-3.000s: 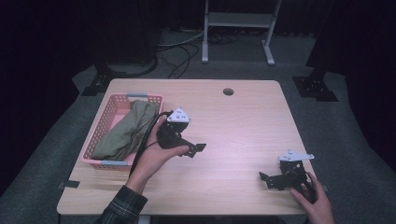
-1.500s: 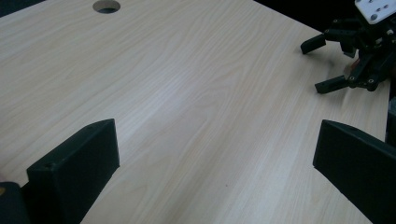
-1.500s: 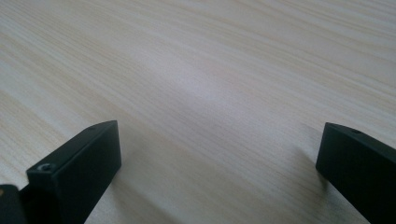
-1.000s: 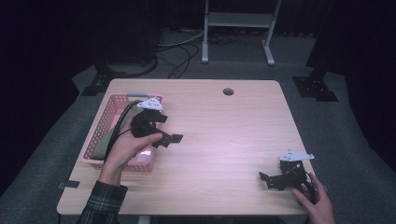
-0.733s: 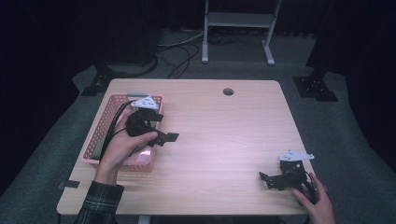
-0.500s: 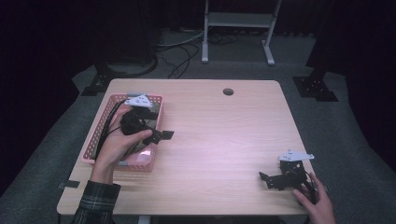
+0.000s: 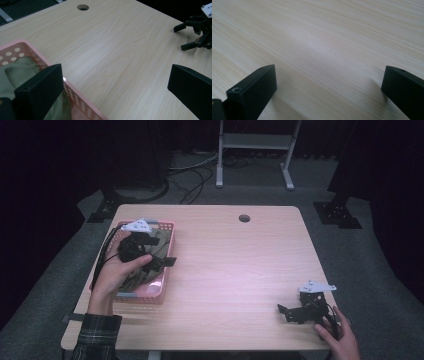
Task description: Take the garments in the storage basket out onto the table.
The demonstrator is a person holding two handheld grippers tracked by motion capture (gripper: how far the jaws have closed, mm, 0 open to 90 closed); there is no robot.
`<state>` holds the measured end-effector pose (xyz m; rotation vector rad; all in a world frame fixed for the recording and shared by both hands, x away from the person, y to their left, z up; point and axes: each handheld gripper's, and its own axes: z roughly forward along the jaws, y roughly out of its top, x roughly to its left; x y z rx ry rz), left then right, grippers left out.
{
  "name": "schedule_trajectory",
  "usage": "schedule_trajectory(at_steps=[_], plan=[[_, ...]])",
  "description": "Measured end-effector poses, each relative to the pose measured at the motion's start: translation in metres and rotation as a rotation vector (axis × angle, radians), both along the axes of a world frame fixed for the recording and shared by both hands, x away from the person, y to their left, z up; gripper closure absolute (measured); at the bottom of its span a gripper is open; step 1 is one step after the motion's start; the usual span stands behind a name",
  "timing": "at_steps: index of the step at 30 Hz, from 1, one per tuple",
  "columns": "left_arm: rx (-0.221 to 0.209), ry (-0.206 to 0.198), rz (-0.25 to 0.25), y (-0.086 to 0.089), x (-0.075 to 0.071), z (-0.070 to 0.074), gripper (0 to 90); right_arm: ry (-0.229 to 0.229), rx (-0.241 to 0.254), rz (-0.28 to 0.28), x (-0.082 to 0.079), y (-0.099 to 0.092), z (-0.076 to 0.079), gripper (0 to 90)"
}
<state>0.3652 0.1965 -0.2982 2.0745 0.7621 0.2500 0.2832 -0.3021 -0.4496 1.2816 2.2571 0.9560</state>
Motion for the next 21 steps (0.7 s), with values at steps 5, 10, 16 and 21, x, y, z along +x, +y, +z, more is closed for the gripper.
schedule_trajectory(at_steps=[5,10,16,21], plan=[[-0.004,0.0,0.01,0.007,0.002,0.0,0.0,0.0,0.001,-0.001,0.0,0.0,0.0,0.0],[-0.001,-0.001,0.028,0.016,0.004,0.0,0.0,0.0,0.0,0.0,0.0,0.0,0.0,0.0],[0.002,0.0,0.044,0.024,0.005,0.0,0.0,-0.001,0.0,0.0,0.0,0.0,0.0,0.0],[0.011,0.0,0.061,0.033,0.007,-0.001,0.0,0.001,0.0,0.0,0.0,0.0,0.0,0.0]])
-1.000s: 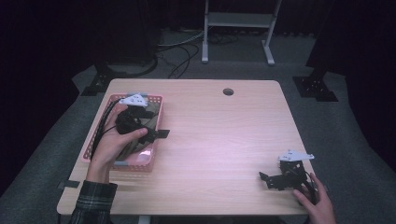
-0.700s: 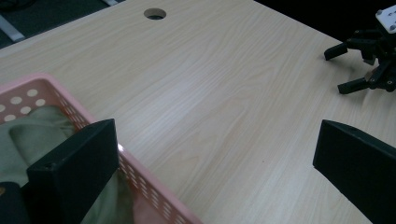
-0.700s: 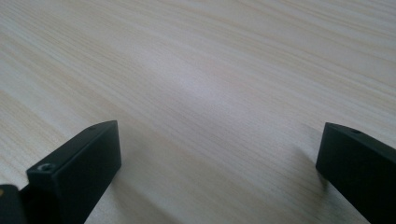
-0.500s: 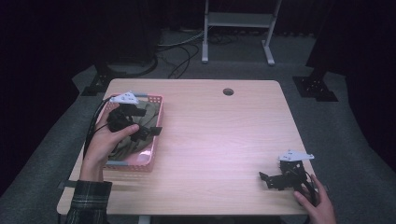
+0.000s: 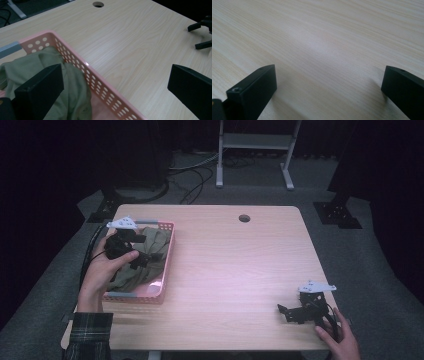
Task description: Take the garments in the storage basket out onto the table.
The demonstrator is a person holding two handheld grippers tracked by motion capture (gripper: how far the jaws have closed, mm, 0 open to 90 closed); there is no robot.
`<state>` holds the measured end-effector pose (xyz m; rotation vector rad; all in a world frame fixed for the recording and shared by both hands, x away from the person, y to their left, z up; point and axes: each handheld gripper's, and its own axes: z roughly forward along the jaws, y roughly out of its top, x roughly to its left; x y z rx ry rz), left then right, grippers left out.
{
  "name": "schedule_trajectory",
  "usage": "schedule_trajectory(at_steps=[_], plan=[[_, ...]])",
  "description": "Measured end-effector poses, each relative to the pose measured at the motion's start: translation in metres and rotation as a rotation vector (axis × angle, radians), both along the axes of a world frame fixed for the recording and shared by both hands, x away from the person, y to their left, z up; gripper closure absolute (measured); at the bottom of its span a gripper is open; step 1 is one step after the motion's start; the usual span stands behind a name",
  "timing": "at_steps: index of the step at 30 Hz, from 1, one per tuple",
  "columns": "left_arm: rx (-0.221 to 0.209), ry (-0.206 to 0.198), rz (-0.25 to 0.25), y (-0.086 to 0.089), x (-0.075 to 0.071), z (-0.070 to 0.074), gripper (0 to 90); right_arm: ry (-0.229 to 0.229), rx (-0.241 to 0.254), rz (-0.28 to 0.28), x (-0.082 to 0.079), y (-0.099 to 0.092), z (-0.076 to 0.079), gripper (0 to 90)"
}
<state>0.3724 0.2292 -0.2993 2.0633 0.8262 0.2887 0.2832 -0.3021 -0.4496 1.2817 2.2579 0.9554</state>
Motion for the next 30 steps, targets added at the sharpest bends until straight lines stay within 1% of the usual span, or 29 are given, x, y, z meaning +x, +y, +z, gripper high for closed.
schedule_trajectory(at_steps=[9,14,19,22,24,30], plan=[[-0.001,0.004,0.004,0.006,0.001,-0.001,0.0,-0.001,0.001,-0.001,0.0,0.0,0.0,0.0],[0.005,-0.002,0.008,0.009,0.0,0.0,0.0,-0.001,0.0,0.0,0.0,0.0,0.0,0.0],[0.015,0.0,0.017,0.016,0.001,-0.003,0.0,-0.001,0.0,0.0,0.0,0.0,0.0,0.0],[0.009,0.001,0.022,0.019,0.002,-0.005,0.0,-0.001,0.0,0.0,0.0,0.0,0.0,0.0],[0.013,-0.002,0.035,0.022,0.004,-0.007,0.0,-0.001,0.0,0.0,0.0,0.0,0.0,0.0],[0.017,-0.01,0.045,0.026,0.006,-0.01,0.0,-0.001,0.0,0.001,0.0,0.0,0.0,0.0]])
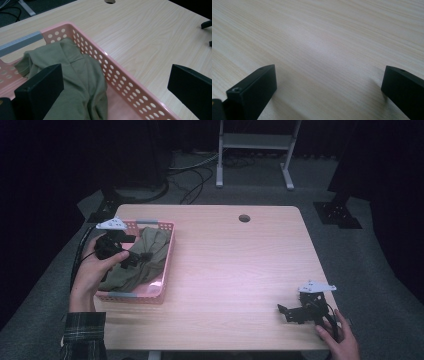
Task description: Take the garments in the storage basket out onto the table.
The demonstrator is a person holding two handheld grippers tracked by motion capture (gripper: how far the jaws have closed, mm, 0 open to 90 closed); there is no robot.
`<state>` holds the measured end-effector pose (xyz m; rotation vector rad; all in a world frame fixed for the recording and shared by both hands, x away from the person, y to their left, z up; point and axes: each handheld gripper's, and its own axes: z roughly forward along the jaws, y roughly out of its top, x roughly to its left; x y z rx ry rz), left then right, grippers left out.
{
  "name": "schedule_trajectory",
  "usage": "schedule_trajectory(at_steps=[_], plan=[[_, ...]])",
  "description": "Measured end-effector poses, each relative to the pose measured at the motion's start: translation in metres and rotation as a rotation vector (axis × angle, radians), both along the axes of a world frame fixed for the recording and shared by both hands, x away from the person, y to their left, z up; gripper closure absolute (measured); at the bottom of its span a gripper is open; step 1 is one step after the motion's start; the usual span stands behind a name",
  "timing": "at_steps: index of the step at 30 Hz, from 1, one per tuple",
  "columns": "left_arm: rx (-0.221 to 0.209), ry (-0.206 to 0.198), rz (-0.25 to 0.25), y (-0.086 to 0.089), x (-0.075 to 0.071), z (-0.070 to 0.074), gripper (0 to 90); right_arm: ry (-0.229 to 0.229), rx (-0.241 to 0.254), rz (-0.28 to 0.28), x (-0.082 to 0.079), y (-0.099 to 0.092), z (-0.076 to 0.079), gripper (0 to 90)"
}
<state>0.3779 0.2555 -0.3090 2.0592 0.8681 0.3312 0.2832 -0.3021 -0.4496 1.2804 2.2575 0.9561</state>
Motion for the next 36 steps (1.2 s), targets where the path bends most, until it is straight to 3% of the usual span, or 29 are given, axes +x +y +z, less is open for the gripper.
schedule_trajectory(at_steps=[14,36], plan=[[0.058,0.007,0.032,0.003,0.008,-0.014,0.0,0.0,0.0,0.0,0.0,0.0,0.0,0.0],[0.088,0.062,0.047,0.009,0.021,-0.042,0.0,0.0,0.0,0.0,0.0,0.0,0.0,0.0]])
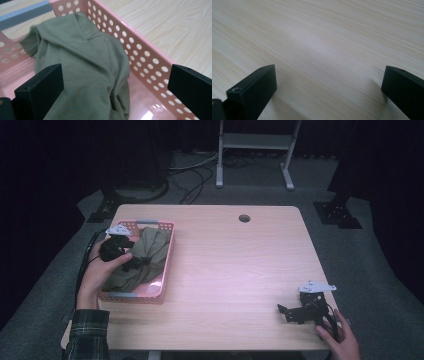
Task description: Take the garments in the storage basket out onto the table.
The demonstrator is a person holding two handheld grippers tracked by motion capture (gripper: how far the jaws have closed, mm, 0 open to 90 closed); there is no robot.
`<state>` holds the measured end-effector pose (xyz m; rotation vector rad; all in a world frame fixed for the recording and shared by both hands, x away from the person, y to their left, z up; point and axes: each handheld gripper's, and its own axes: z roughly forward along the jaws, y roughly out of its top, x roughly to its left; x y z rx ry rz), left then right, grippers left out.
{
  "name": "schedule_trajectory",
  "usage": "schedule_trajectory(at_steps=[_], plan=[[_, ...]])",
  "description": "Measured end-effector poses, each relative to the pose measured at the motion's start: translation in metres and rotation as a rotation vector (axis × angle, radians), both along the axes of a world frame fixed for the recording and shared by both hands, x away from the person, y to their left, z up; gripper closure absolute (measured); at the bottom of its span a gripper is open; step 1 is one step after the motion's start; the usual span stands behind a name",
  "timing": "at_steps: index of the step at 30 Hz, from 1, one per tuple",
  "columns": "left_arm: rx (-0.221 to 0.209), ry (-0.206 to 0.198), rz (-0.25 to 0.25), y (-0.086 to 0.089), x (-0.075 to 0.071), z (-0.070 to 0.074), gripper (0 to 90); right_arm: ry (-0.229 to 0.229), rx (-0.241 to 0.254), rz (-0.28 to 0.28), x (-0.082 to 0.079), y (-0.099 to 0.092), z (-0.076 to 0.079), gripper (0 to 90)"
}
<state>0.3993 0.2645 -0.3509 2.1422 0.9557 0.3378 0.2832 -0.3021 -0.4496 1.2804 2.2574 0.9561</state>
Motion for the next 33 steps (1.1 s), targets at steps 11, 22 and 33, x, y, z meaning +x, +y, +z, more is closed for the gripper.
schedule_trajectory(at_steps=[11,22,33], plan=[[-0.002,0.011,0.007,0.003,0.004,-0.009,0.0,0.0,0.0,0.0,0.0,0.0,0.0,0.0],[0.016,0.019,0.024,0.004,0.007,-0.017,0.0,0.0,0.0,0.0,0.0,0.0,0.0,0.0],[0.035,0.04,0.045,0.006,0.011,-0.029,0.0,0.0,0.0,0.0,0.0,0.0,0.0,0.0]])
